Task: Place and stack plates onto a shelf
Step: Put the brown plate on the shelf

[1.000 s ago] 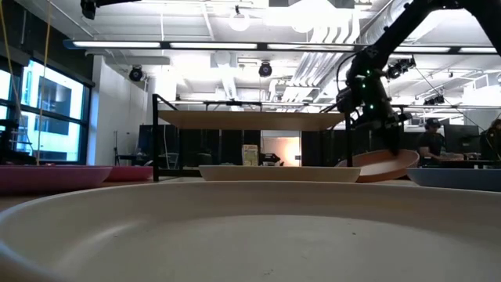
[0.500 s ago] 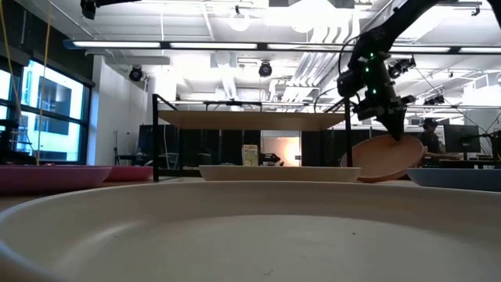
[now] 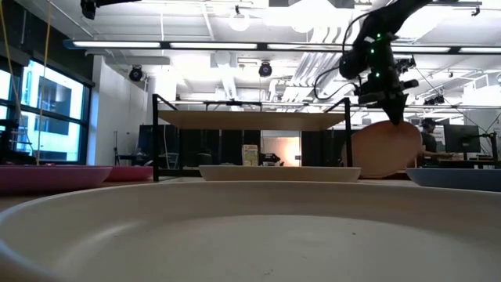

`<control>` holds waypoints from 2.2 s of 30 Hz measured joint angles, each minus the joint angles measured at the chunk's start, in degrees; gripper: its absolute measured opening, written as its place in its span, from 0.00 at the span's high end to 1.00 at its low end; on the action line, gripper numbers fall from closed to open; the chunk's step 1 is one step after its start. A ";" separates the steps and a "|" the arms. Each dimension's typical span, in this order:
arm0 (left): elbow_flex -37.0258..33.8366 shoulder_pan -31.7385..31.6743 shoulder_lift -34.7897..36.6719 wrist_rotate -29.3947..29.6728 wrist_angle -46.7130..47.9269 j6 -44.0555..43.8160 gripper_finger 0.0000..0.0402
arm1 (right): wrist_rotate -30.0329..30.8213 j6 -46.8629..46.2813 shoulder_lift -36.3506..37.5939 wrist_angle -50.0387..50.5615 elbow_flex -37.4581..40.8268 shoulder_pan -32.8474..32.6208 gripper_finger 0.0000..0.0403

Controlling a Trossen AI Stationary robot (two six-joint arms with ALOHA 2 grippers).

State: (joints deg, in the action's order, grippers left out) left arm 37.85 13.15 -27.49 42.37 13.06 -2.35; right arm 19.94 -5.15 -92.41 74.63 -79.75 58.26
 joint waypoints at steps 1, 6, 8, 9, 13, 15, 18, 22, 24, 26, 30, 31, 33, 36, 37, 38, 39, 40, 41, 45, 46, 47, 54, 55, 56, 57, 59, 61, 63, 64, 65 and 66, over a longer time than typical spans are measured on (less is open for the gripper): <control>0.00 0.00 0.02 0.00 0.00 0.00 0.99 | 0.02 -0.01 0.50 -0.03 0.00 -0.01 1.00; 0.00 0.00 0.01 0.00 0.00 0.00 0.99 | 0.09 -0.23 2.08 -0.01 0.00 -0.57 1.00; 0.00 0.02 0.00 0.00 0.00 0.00 0.99 | 0.34 -0.46 2.36 0.02 0.00 -0.68 1.00; 0.00 0.02 0.01 0.01 0.00 0.02 0.99 | 0.48 -0.53 2.49 0.02 0.00 -0.72 1.00; 0.00 0.01 0.00 0.00 0.00 0.00 0.99 | 0.95 -1.63 3.38 -0.04 0.00 -1.19 1.00; 0.00 0.00 0.02 0.00 -0.02 0.00 0.99 | 1.28 -2.31 4.01 -0.06 0.00 -1.58 1.00; 0.00 0.01 0.01 0.00 -0.01 0.00 0.99 | 1.29 -3.20 5.28 -0.07 0.00 -1.99 1.00; 0.00 0.00 0.00 0.00 -0.02 0.00 0.99 | 2.21 -5.00 7.16 -0.07 0.00 -2.83 1.00; 0.00 0.02 0.02 0.00 -0.02 0.00 0.99 | 2.35 -5.44 7.98 -0.38 -0.03 -3.09 1.00; 0.00 0.00 0.00 0.00 -0.02 0.00 0.99 | 2.54 -6.56 8.62 -0.86 -0.07 -3.36 1.00; 0.00 0.01 0.01 0.00 -0.01 0.00 0.99 | 3.49 -8.57 9.73 -1.15 -0.11 -4.07 1.00; 0.00 0.02 0.00 0.00 -0.02 0.00 0.99 | 3.59 -8.90 9.85 -1.17 -0.11 -4.07 1.00; 0.00 0.02 0.00 0.00 -0.02 0.00 0.99 | 3.61 -9.29 9.94 -1.19 -0.11 -4.09 1.00; 0.00 0.01 0.01 0.00 -0.02 0.00 0.99 | 4.44 -10.50 9.97 -1.66 -0.11 -4.44 1.00; 0.00 0.01 0.01 0.00 -0.02 0.00 0.99 | 4.86 -10.95 9.97 -1.72 -0.11 -4.44 1.00; 0.00 0.01 0.02 0.00 -0.02 0.00 0.99 | 5.15 -11.37 9.99 -2.03 -0.11 -4.44 1.00; 0.00 0.02 0.00 0.00 -0.01 0.00 0.99 | 5.18 -11.67 9.99 -2.50 -0.11 -4.44 1.00; 0.00 0.00 0.00 0.00 -0.02 0.00 0.99 | 5.34 -12.03 9.99 -2.98 -0.11 -4.44 1.00; 0.00 0.01 0.01 0.00 -0.02 0.00 0.99 | 5.54 -12.48 9.99 -3.30 -0.11 -4.44 1.00; 0.00 0.01 0.01 0.00 -0.02 0.00 0.99 | 6.04 -13.10 9.99 -3.81 -0.11 -4.44 1.00; 0.00 0.01 0.01 0.00 -0.02 0.00 0.99 | 6.18 -13.37 10.02 -4.05 -0.11 -4.44 1.00; 0.00 0.00 0.00 0.00 -0.02 0.00 0.99 | 6.48 -13.81 10.02 -4.36 -0.11 -4.44 1.00; 0.00 0.01 0.00 0.00 -0.02 0.00 0.99 | 9.69 -14.49 10.11 -4.71 -6.08 -4.21 1.00; 0.00 0.02 0.00 0.00 -0.01 0.00 0.99 | 9.75 -14.43 10.12 -4.85 -7.23 -4.00 1.00; 0.00 0.01 0.01 0.00 -0.01 0.00 0.99 | 9.66 -14.41 10.12 -4.85 -8.52 -3.77 1.00; 0.00 0.01 0.01 0.00 -0.02 0.00 0.99 | 9.60 -14.30 10.12 -4.83 -9.70 -3.53 1.00; 0.00 0.01 0.00 0.00 -0.02 0.00 0.99 | 9.88 -14.05 10.12 -4.59 -12.02 -3.45 1.00; 0.00 0.00 0.02 0.00 0.00 0.00 0.99 | 10.20 -14.01 10.12 -4.57 -14.47 -3.44 1.00; 0.00 0.01 0.02 0.00 -0.02 0.00 0.99 | 10.27 -13.80 10.12 -4.57 -17.17 -3.45 1.00; 0.00 0.01 0.00 0.00 -0.02 0.00 0.99 | 10.29 -13.18 10.12 -4.59 -18.63 -3.45 1.00; 0.00 0.01 0.00 0.00 0.00 0.00 0.99 | 10.29 -12.89 10.12 -4.59 -20.07 -3.45 1.00; 0.00 0.00 0.02 0.00 -0.02 0.00 0.99 | 10.28 -12.82 10.12 -4.57 -21.65 -3.45 1.00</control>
State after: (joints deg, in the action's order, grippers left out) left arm 37.85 13.15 -27.47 42.37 13.04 -2.35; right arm 30.22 -17.97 -82.28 70.06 -101.40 54.81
